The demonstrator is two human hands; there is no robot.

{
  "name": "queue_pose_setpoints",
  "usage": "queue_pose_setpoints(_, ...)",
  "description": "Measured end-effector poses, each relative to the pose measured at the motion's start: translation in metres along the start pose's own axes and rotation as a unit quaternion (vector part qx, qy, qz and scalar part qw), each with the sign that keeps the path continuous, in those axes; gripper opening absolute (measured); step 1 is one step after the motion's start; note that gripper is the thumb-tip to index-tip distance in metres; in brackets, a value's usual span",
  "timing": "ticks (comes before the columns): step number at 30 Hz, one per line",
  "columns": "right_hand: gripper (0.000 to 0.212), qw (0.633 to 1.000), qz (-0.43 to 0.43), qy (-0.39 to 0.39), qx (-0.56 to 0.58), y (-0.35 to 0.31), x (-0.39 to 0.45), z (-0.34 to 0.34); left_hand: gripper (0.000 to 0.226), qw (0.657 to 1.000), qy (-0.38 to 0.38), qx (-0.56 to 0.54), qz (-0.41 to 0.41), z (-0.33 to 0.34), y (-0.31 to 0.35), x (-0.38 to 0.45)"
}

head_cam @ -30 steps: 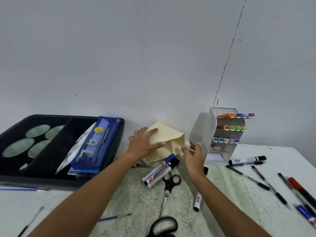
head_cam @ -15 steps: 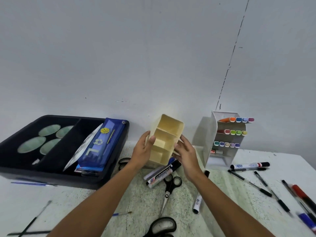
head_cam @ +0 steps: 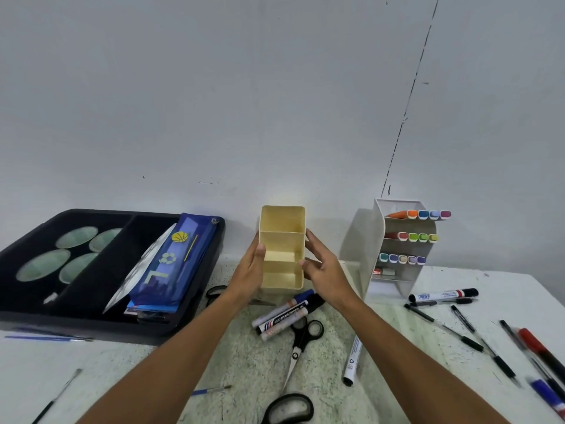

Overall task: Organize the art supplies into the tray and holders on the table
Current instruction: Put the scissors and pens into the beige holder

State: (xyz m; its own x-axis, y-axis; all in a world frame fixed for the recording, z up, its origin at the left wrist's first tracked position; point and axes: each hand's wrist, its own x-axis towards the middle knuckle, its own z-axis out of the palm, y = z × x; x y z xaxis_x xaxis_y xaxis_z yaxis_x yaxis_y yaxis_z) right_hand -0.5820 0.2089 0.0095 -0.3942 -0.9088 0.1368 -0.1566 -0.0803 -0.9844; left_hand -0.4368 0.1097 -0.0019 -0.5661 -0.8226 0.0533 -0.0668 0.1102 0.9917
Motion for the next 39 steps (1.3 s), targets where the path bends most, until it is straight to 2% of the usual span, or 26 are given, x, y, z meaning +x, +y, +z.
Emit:
queue_pose_setpoints(6, 0.062, 0.999, 0.025, 0.026, -0.034, 0.003, 0.001, -0.002, 0.053, 0.999, -0.013, 0.010, -0.030, 0.002, 0.001, 0.003)
queue_pose_setpoints(11, 0.060, 0.996, 0.062, 0.042, -0.039, 0.007, -0.007, -0.012, 0.047, 0.996, -0.038, 0.062, -0.053, 0.009, -0.004, -0.001)
queue_pose_setpoints(18, 0.055, 0.992, 0.073, 0.092, -0.045, 0.016, -0.021, -0.022, 0.044, 0.992, -0.022, 0.122, -0.024, 0.026, -0.005, -0.010)
queue_pose_setpoints(24, 0.051, 0.989, 0.083, 0.108, -0.051, 0.015, -0.008, -0.022, 0.042, 0.995, -0.037, 0.037, -0.080, 0.026, 0.004, 0.008)
queue_pose_setpoints(27, 0.049, 0.988, 0.082, 0.118, -0.063, 0.013, -0.004, -0.020, 0.043, 0.994, -0.032, 0.029, -0.097, 0.028, 0.005, 0.014)
queue_pose_setpoints(30, 0.047, 0.983, 0.080, 0.129, -0.103, 0.010, -0.006, -0.019, 0.042, 0.993, -0.030, 0.016, -0.117, 0.028, 0.006, 0.016)
queue_pose_setpoints(33, 0.049, 0.960, 0.060, 0.138, -0.234, 0.003, -0.012, -0.020, 0.048, 0.988, -0.038, 0.029, -0.146, 0.018, 0.012, 0.016)
queue_pose_setpoints(36, 0.043, 0.928, -0.048, 0.127, -0.348, -0.005, -0.030, -0.017, 0.059, 0.985, -0.035, 0.132, -0.102, 0.004, 0.016, -0.005)
queue_pose_setpoints(37, 0.037, 0.925, -0.092, 0.100, -0.355, -0.007, -0.038, -0.017, 0.058, 0.983, -0.028, 0.169, -0.063, 0.000, 0.018, -0.018)
queue_pose_setpoints(39, 0.028, 0.924, -0.140, -0.024, -0.354, -0.009, -0.057, -0.014, 0.049, 0.965, -0.008, 0.260, 0.039, -0.006, 0.017, -0.051)
